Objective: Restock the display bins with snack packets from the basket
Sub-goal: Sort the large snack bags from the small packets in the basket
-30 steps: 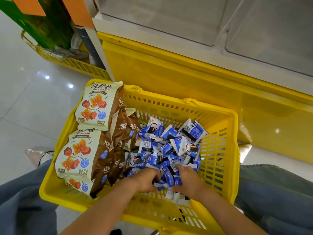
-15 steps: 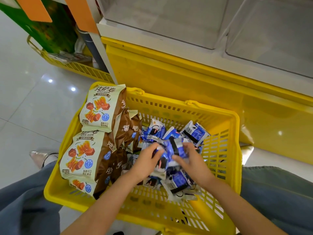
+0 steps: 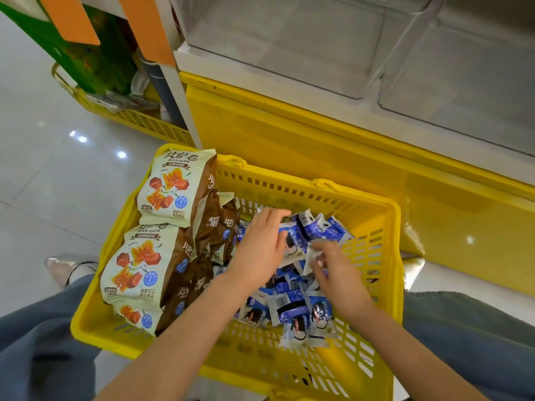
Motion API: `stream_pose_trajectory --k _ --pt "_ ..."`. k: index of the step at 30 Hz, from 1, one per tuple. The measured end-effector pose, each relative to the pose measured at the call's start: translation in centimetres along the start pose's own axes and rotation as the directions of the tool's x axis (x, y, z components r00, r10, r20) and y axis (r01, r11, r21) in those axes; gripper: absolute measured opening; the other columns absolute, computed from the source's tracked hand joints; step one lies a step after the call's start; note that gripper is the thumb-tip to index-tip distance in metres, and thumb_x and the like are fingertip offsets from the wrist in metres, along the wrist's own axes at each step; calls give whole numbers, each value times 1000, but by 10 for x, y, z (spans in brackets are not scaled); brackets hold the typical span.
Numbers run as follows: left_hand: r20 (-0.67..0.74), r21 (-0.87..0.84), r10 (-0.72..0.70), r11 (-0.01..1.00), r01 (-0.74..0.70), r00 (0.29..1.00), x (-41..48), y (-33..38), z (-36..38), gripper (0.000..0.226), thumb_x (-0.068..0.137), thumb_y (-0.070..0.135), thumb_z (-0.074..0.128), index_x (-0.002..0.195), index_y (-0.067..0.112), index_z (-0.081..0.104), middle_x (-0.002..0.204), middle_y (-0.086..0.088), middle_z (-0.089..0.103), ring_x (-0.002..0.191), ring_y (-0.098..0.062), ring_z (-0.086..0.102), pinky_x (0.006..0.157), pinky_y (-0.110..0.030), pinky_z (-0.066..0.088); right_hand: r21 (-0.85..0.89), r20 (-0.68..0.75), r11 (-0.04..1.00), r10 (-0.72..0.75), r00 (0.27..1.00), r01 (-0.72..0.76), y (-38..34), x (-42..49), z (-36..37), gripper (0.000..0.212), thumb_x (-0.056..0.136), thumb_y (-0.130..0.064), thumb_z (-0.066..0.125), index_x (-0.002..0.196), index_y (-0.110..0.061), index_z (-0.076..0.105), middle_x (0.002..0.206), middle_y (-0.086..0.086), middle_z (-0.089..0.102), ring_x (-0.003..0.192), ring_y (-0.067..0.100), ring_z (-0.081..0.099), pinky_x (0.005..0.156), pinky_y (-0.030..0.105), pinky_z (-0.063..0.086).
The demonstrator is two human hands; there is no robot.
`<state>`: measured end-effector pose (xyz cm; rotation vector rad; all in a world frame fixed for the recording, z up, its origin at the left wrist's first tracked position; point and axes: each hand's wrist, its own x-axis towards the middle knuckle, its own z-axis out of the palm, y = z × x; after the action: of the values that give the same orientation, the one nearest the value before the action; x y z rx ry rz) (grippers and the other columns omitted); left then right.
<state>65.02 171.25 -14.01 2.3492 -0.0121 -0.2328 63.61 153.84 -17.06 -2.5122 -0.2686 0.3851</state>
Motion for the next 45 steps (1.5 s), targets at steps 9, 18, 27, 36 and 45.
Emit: stream_pose_trajectory --k 9,18,27,36,45 --pt "-557 53 102 995 -86 824 -82 -32 -105 21 94 16 40 110 13 52 103 15 40 99 -9 44 87 -22 40 -400 587 909 157 794 115 -2 -19 76 65 90 -35 59 143 -17 25 146 5 32 136 23 29 109 37 27" --pt "-404 56 -293 938 343 867 -119 -111 -106 31 98 21 38 126 9 48 124 -10 49 116 -21 39 100 -31 30 -3 338 997 69 939 -72 -57 -8 60 34 100 -31 40 131 -17 41 77 7 60 69 24 58 65 37 44" --pt "-226 -597 -216 801 40 950 -123 -50 -125 27 88 53 48 112 42 52 111 20 59 105 3 56 82 -17 48 680 44 718 -241 969 148 -188 -3 -8 16 83 -36 57 90 -23 62 84 -8 68 74 6 62 65 17 48" --pt "-194 -772 -291 634 37 937 -132 -51 -133 27 90 24 56 115 31 50 118 7 63 100 -6 64 73 -16 51 493 6 870 -25 1000 19 -150 12 42 10 94 -24 52 102 -24 58 97 -6 64 93 10 62 74 14 49" --pt "-134 -816 -365 568 106 921 -133 -66 -143 24 91 18 57 111 30 52 113 9 66 96 -6 66 77 -22 55 -115 552 992 115 826 -61 -89 24 130 82 83 -28 70 145 -3 22 148 14 31 135 26 35 109 33 34"
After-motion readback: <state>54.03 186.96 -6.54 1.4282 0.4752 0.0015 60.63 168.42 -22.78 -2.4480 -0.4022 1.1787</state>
